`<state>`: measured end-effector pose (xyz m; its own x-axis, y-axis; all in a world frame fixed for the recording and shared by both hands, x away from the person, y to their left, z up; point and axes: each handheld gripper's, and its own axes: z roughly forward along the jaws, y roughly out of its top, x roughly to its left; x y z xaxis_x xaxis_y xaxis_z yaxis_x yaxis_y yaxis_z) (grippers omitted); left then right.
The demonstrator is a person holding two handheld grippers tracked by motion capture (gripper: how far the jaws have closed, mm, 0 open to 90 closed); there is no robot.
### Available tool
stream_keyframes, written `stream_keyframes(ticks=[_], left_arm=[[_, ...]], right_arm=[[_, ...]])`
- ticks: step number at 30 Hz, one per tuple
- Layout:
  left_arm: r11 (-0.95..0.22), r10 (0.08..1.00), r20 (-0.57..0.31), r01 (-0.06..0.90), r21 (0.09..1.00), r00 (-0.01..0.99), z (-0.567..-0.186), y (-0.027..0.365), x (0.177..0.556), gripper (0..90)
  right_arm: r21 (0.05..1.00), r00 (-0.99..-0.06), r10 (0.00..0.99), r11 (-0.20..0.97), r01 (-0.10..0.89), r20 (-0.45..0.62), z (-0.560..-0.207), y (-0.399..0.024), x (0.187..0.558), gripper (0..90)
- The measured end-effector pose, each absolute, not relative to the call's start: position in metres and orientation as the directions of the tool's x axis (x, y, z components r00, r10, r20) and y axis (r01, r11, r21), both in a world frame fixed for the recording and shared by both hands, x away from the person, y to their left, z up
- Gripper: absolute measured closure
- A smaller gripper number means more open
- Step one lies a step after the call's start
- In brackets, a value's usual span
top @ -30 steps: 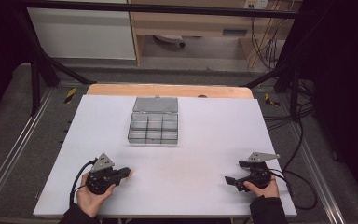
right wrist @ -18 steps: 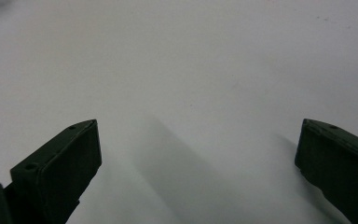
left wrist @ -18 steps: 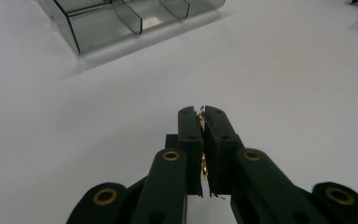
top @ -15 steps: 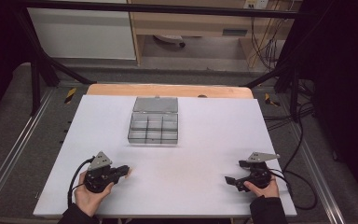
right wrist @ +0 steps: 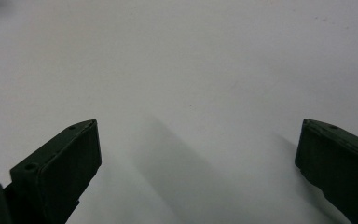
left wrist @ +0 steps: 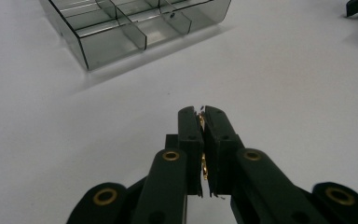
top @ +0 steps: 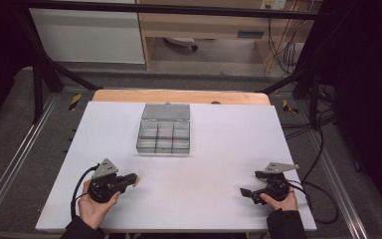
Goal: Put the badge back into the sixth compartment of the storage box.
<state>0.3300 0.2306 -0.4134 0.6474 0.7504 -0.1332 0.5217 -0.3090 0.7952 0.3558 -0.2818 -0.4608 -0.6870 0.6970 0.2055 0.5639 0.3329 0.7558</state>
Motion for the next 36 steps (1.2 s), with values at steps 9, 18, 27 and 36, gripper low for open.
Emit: stream_keyframes(ticks=[9, 18, 27, 36], left_arm=[[-0.311, 0.746, -0.128, 0.512, 0.801, 0.654, -0.408, 0.226, 0.334, 86.0], [-0.311, 0.740, -0.126, 0.502, 0.807, 0.661, -0.403, 0.220, 0.340, 86.0], [-0.308, 0.735, -0.128, 0.497, 0.811, 0.666, -0.399, 0.214, 0.347, 86.0], [-0.304, 0.731, -0.124, 0.483, 0.821, 0.671, -0.390, 0.205, 0.354, 86.0]], right_arm=[[0.756, -0.686, 0.698, 0.331, 0.565, 0.207, -0.461, -0.282, 0.356, 0.7], [0.754, -0.685, 0.699, 0.331, 0.567, 0.208, -0.460, -0.282, 0.356, 0.7], [0.754, -0.685, 0.699, 0.331, 0.567, 0.207, -0.460, -0.282, 0.356, 0.7], [0.754, -0.684, 0.699, 0.331, 0.567, 0.207, -0.460, -0.282, 0.356, 0.7]])
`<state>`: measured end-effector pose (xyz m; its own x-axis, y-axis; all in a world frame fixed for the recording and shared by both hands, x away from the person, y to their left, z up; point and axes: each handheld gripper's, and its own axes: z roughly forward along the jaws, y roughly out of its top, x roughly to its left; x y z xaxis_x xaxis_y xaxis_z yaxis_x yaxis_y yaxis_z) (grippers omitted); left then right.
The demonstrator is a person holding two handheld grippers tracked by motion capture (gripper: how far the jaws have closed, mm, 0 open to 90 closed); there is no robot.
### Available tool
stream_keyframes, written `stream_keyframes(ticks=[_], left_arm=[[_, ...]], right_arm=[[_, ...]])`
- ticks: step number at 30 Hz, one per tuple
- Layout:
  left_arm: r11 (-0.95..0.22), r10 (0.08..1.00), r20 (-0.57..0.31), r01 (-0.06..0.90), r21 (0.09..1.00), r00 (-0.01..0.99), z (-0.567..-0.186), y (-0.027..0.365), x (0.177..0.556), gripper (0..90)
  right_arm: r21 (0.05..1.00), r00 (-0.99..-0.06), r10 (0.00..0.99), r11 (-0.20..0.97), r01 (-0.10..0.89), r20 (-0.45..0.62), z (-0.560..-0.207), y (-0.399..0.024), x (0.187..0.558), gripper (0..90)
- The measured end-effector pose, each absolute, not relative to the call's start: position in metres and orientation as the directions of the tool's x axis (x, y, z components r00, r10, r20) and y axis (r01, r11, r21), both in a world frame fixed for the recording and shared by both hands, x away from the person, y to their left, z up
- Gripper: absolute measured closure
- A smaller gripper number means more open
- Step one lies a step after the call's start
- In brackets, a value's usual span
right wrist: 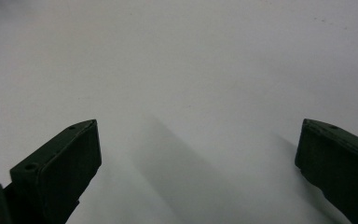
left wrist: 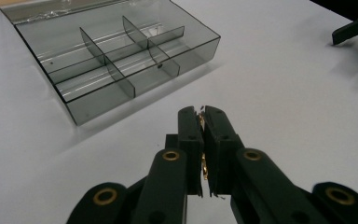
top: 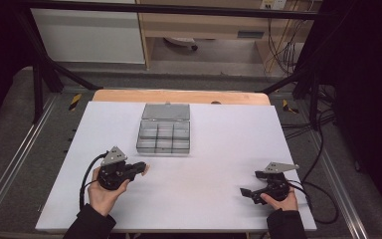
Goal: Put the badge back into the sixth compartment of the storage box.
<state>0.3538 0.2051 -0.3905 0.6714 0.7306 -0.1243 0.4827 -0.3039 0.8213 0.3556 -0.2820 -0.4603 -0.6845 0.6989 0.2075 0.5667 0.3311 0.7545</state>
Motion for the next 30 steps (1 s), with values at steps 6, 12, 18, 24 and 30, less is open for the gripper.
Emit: stream_keyframes(ticks=[6, 12, 18, 24, 30], left_arm=[[-0.307, 0.727, -0.119, 0.475, 0.825, 0.676, -0.386, 0.199, 0.359, 85.9], [-0.304, 0.726, -0.121, 0.473, 0.827, 0.677, -0.383, 0.193, 0.365, 86.0], [-0.298, 0.728, -0.123, 0.473, 0.829, 0.674, -0.380, 0.187, 0.373, 86.0], [-0.292, 0.732, -0.124, 0.473, 0.831, 0.670, -0.378, 0.182, 0.379, 86.0], [-0.295, 0.733, -0.120, 0.472, 0.831, 0.669, -0.377, 0.176, 0.386, 86.0]], right_arm=[[0.754, -0.685, 0.699, 0.331, 0.567, 0.207, -0.460, -0.282, 0.356, 0.7], [0.755, -0.685, 0.698, 0.331, 0.566, 0.207, -0.460, -0.282, 0.356, 0.7], [0.755, -0.685, 0.699, 0.332, 0.566, 0.206, -0.460, -0.282, 0.356, 0.7], [0.755, -0.685, 0.699, 0.332, 0.566, 0.206, -0.460, -0.282, 0.356, 0.7], [0.754, -0.685, 0.699, 0.333, 0.566, 0.206, -0.460, -0.282, 0.356, 0.7]])
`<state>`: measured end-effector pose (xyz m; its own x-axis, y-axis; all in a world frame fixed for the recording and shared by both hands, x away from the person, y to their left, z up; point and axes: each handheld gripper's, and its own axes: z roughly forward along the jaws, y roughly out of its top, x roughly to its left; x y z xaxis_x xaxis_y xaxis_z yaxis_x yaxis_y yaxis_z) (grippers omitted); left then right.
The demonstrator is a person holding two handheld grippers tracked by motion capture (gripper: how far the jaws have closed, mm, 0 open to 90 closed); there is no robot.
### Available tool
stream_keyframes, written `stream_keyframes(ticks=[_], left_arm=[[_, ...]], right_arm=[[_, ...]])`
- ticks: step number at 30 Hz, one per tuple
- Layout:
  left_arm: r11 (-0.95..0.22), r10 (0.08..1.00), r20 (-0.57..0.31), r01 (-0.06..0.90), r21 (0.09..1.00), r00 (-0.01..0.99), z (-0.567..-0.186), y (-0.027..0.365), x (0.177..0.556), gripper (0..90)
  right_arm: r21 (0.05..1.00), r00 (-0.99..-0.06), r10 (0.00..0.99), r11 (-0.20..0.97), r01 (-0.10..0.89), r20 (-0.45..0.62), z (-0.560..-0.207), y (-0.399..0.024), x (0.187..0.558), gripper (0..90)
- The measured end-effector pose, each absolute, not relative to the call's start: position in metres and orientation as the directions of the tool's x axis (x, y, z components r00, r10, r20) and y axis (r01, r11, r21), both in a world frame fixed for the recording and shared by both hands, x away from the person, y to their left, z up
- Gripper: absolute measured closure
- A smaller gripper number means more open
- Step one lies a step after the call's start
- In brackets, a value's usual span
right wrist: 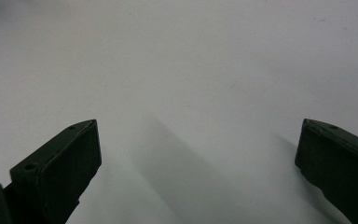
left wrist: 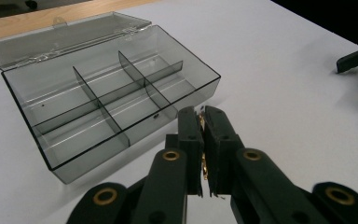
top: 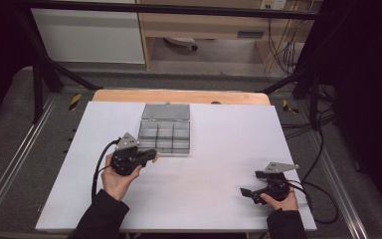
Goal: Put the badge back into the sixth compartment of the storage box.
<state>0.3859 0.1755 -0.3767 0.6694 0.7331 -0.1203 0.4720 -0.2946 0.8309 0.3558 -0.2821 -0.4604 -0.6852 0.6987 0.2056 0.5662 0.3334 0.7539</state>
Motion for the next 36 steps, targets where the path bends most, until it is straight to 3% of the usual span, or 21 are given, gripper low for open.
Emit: stream_keyframes(ticks=[36], left_arm=[[-0.294, 0.744, -0.116, 0.479, 0.827, 0.658, -0.380, 0.142, 0.424, 85.9]], right_arm=[[0.755, -0.685, 0.698, 0.332, 0.565, 0.206, -0.460, -0.282, 0.356, 0.7]])
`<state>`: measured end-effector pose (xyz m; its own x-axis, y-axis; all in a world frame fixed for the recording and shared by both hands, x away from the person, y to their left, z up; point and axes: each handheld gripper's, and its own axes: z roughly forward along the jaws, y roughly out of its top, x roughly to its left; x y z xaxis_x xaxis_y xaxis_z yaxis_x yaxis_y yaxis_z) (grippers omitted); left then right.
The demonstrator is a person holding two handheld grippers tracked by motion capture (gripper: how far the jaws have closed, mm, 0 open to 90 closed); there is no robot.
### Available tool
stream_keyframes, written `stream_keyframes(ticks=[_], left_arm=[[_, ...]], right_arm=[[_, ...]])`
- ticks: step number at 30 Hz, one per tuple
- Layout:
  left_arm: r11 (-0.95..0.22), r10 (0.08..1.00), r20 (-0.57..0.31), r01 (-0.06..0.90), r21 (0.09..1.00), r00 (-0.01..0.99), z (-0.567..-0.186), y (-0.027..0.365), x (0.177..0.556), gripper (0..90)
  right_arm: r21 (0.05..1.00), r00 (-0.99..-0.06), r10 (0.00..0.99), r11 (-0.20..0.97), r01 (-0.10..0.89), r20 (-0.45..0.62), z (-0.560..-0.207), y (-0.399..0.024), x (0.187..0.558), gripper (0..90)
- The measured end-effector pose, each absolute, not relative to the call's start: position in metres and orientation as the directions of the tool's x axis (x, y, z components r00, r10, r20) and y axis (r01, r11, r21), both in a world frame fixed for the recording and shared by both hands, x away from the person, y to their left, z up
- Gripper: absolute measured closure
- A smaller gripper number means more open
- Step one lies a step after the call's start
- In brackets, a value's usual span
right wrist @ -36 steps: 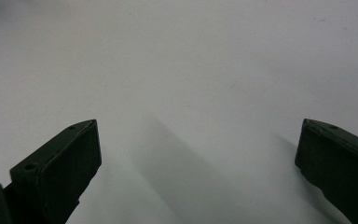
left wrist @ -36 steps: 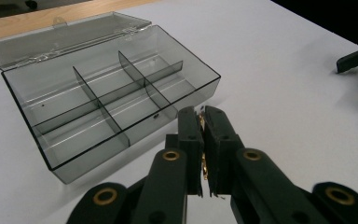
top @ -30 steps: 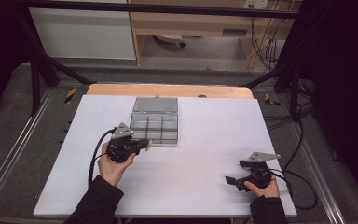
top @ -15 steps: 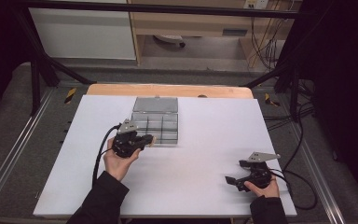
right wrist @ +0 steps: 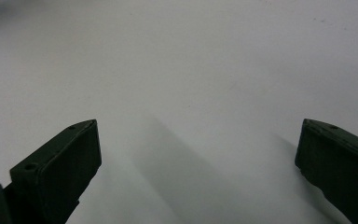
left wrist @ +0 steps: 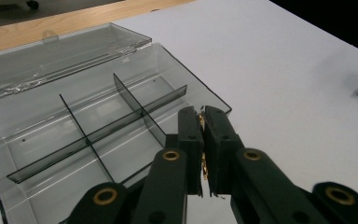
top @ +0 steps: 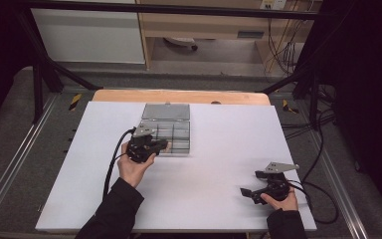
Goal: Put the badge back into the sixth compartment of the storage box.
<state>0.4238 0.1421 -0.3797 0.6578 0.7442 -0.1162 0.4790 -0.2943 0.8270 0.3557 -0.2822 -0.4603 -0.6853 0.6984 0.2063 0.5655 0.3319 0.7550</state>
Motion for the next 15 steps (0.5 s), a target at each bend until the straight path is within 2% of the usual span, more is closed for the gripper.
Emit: stream_keyframes(ticks=[15], left_arm=[[-0.291, 0.760, -0.107, 0.483, 0.826, 0.641, -0.385, 0.132, 0.440, 86.0]], right_arm=[[0.755, -0.686, 0.697, 0.332, 0.565, 0.207, -0.460, -0.282, 0.356, 0.7]])
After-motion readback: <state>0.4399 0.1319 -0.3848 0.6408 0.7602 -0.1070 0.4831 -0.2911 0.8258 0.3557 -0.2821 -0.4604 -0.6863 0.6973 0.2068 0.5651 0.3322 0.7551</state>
